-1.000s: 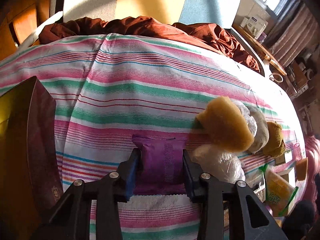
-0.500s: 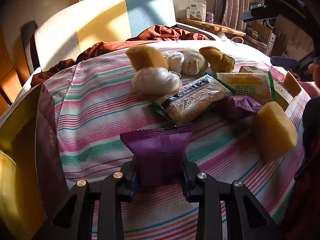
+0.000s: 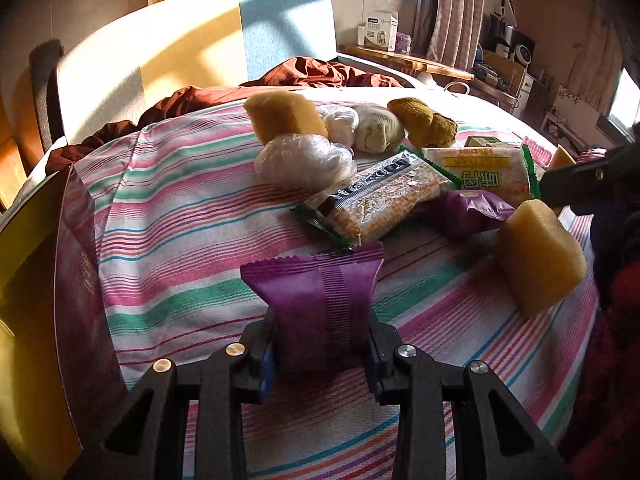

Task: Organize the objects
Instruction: 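Lift the purple packet with the left gripper while the right gripper grasps a yellow sponge, then carry the purple packet into the gold tray and open the left gripper while the right carries the sponge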

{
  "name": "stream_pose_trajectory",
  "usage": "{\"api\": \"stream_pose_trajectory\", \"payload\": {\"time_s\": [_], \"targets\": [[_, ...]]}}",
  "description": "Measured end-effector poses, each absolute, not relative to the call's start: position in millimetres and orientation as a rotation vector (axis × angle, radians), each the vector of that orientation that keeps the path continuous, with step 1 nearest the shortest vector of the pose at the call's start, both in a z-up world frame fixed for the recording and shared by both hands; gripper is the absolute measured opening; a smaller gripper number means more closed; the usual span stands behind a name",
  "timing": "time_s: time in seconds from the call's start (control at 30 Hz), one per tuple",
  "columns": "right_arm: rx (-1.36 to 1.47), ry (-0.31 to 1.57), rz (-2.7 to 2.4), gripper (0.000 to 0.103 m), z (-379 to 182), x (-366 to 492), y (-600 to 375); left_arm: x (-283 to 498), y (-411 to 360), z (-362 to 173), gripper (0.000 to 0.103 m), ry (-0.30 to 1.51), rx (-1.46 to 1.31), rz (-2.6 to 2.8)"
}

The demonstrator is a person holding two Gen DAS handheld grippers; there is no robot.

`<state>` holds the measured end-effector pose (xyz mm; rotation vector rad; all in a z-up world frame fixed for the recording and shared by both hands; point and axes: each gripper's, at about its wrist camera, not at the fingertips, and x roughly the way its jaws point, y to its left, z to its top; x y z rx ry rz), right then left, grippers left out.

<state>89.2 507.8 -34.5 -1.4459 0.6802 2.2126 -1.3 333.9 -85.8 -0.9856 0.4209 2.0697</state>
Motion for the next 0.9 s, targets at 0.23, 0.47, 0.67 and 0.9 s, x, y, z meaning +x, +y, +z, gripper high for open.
{"api": "stream_pose_trajectory", "payload": {"time_s": [0.23, 0.47, 0.67, 0.9], "targets": [[-1.592, 0.592, 2.101, 0.038, -60, 75, 499, 1, 329, -88, 0.037, 0.4, -0.94, 2.078], [-1.619, 0.467, 2.121, 0.036, -61, 73, 484, 6, 324, -87, 0.034, 0.405, -0.91, 2.087], [-1.681, 0.401, 2.354, 0.036, -53, 74, 457, 16, 308, -81, 0.032, 0.364, -0.948, 2.077], [-1.688, 0.343, 2.388, 0.036, -49, 76, 453, 35, 277, -55, 0.033, 0.265, -0.915, 2.029]]}}
